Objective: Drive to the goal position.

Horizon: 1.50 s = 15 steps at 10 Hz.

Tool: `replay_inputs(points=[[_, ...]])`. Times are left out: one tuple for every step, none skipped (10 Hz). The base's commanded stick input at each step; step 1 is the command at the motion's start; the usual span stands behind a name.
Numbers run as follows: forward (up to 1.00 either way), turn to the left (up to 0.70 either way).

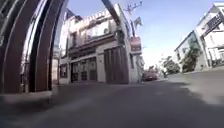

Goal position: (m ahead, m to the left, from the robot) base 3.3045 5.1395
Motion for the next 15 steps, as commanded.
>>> replay_inputs(points=[[1.0,0.4],[1.0,0.4],[1.0,0.4],[1.0,0.4],[1.0,0.4],[1.0,0.4],[1.0,0.4],[1.0,0.4],[1.0,0.4],[1.0,0.4],[1.0,0.4],[1.0,0.22],[1.0,0.0],[1.0,0.0],[1.0,0.0]])
